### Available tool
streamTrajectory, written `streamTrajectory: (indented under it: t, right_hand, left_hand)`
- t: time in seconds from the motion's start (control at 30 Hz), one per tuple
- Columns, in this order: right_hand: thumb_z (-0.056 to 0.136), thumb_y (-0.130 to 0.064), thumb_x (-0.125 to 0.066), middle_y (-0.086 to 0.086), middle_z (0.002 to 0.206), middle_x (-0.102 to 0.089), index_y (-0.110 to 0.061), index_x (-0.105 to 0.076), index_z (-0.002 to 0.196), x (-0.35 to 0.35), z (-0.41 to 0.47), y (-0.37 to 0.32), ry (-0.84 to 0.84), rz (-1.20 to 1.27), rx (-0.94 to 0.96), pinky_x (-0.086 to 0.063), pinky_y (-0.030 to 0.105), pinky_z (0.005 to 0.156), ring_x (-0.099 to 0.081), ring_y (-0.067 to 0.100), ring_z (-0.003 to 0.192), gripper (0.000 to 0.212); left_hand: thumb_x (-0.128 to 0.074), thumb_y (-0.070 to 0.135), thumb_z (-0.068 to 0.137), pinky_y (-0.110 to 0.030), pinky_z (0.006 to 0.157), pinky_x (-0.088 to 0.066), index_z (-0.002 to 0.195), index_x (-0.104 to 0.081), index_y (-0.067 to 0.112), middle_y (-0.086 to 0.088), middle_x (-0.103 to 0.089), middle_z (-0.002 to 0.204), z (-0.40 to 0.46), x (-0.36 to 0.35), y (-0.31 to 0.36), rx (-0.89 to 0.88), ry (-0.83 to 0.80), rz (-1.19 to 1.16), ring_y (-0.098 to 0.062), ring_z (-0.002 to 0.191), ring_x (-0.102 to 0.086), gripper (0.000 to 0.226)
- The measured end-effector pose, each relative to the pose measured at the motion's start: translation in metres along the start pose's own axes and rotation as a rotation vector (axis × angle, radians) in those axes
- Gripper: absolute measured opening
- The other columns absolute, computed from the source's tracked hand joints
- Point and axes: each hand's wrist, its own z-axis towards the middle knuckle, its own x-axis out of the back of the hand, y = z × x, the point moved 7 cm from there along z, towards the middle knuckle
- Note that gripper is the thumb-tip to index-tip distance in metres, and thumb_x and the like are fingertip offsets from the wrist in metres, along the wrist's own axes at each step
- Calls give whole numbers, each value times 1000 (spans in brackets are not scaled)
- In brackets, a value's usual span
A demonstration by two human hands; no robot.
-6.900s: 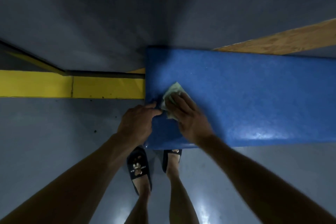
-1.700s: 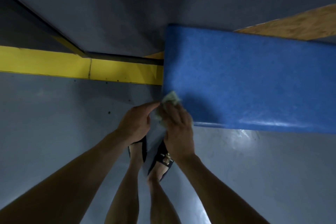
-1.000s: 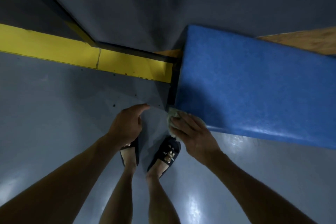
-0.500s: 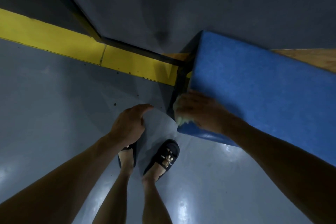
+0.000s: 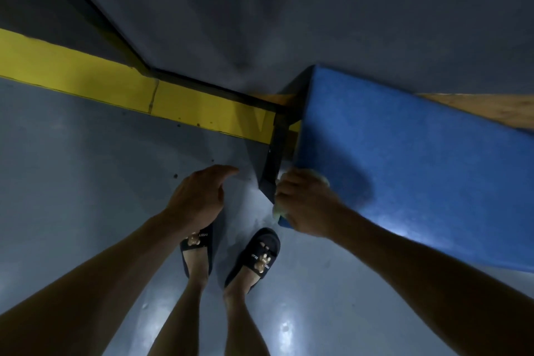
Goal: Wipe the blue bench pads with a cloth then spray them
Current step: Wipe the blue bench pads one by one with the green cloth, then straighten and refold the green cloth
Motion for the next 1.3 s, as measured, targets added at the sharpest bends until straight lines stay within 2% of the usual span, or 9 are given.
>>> streamTrajectory:
  t: [0.13, 0.27, 0.4, 0.67, 0.87, 1.0, 1.1, 1.2, 1.3]
  right_hand:
    - [67, -23, -68, -1, 85, -69, -21, -74, 83, 37, 24, 64, 258, -144, 43, -47, 41, 92, -62, 29, 95, 17]
    - [76, -27, -59, 4, 108, -66, -18, -68, 111, 81, 55, 158, 326, -309, -286, -35, 41, 81, -50, 34, 103, 37]
    - [81, -42, -42, -2, 135, -60, -25, -63, 128, 94, 44, 200, 487, -20, -458, -44, 44, 87, -52, 37, 112, 54]
    - [77, -35, -40, 15, 141, -51, -16, -52, 140, 21, -49, 206, 757, 369, -1139, -36, 40, 95, -48, 44, 113, 67]
    - [74, -19, -61, 2, 146, -49, -28, -58, 135, 16, -19, 84, 647, 351, -773, -41, 46, 94, -44, 37, 124, 62]
    - [62, -8, -77, -8, 128, -61, -34, -68, 105, 5, -31, 2, 557, 307, -453, -49, 40, 86, -54, 25, 117, 50]
    - [68, -6, -70, -20, 107, -64, -33, -70, 93, 16, -43, -4, 460, 657, -487, -52, 29, 76, -62, 13, 100, 37]
    - [71, 3, -50, -18, 83, -71, -25, -75, 97, 38, -72, 20, 487, 1243, -784, -48, 17, 61, -63, -3, 66, 46]
    - [86, 6, -47, -5, 69, -65, -17, -70, 86, 97, -116, 37, 764, 1589, -866, -49, 23, 57, -57, 12, 62, 33]
  left_hand:
    - [-46, 3, 94, -36, 103, -46, 141, -49, 26, 1, -52, 146, 12, 14, 9, -44, 3, -16, -22, 129, -53, 53]
    - [-46, 5, 96, -34, 97, -48, 142, -49, 26, 1, -52, 145, 24, 23, 4, -30, -1, -38, -24, 121, -59, 50]
    - [-46, 5, 96, -36, 88, -50, 141, -50, 27, 0, -59, 138, 27, 22, 1, -8, -18, -25, -29, 105, -65, 50]
    - [-42, 8, 97, -33, 92, -50, 141, -49, 30, 3, -55, 142, 33, 24, 2, -16, -37, -24, -23, 115, -61, 50]
    - [-42, 10, 96, -33, 104, -45, 138, -51, 33, 8, -55, 141, 21, 18, 9, -50, -74, -37, -15, 126, -54, 49]
    - [-44, 9, 96, -29, 104, -45, 136, -53, 33, 10, -58, 137, 5, 21, 25, -101, -88, -41, -10, 126, -55, 47]
    - [-45, 9, 97, -29, 102, -47, 135, -54, 33, 12, -59, 135, -6, 36, 49, -148, -111, -24, -8, 124, -55, 46]
    - [-47, 12, 98, -27, 101, -47, 134, -55, 33, 19, -58, 130, -12, 66, 84, -193, -109, -45, -2, 121, -55, 42]
    - [-51, 23, 98, -26, 100, -49, 132, -58, 30, 17, -62, 127, -17, 104, 140, -272, -108, -162, 2, 117, -58, 35]
